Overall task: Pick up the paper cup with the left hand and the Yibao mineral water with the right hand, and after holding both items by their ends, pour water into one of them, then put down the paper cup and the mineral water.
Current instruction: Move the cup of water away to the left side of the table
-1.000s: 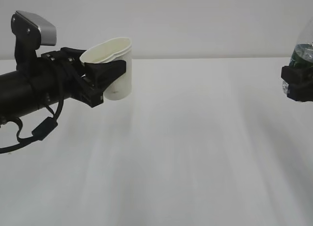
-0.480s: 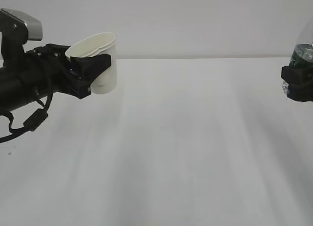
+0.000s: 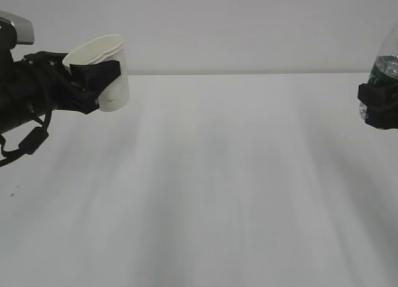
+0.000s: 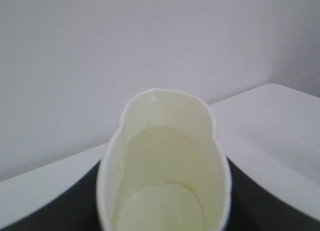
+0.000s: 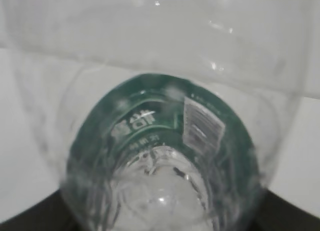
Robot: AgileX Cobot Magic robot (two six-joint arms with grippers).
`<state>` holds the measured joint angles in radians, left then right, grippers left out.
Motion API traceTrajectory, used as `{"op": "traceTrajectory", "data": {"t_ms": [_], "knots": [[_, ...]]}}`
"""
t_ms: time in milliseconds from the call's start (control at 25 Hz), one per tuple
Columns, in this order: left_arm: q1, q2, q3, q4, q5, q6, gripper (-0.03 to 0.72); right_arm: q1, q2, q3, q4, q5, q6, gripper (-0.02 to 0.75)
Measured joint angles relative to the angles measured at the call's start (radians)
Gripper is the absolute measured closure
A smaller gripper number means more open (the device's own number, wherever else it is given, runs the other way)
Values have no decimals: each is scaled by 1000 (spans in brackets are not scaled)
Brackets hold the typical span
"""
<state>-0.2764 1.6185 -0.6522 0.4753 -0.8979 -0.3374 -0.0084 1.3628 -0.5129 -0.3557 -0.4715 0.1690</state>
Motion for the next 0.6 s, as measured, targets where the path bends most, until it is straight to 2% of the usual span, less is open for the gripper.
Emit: {"op": "traceTrajectory", "data": {"t_ms": [600], "knots": [[59, 0, 0, -16, 3, 2, 315, 0, 0, 0, 7, 21, 38, 335]]}}
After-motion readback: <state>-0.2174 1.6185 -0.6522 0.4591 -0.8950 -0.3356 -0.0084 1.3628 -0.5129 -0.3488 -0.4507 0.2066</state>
